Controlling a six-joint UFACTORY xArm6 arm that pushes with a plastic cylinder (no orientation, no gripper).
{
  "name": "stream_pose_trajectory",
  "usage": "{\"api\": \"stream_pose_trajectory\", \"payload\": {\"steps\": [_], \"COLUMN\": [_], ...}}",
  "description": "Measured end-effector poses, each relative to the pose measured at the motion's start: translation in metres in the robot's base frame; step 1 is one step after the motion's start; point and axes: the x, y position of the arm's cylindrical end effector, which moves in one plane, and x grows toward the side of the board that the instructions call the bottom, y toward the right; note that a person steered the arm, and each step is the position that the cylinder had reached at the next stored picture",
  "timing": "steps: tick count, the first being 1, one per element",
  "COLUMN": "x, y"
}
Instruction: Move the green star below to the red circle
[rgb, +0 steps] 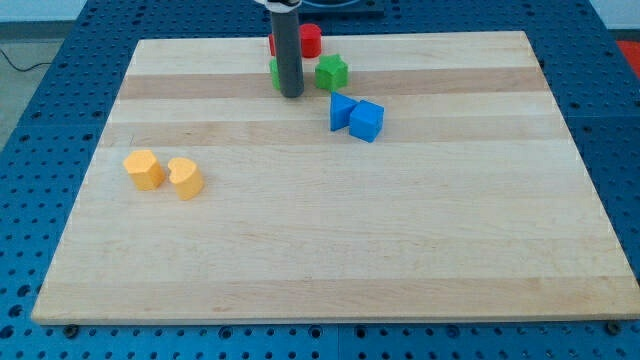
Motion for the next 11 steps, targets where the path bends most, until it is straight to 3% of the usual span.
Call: {"api": "stream_pose_trajectory", "payload": {"steps": [2, 3, 6, 7, 9, 11], "x": [-0.024, -0.014, 0.014, 0.006, -0.008, -0.015], "y": [-0.012, -0.007, 0.109, 0.104, 0.035, 0.035]}}
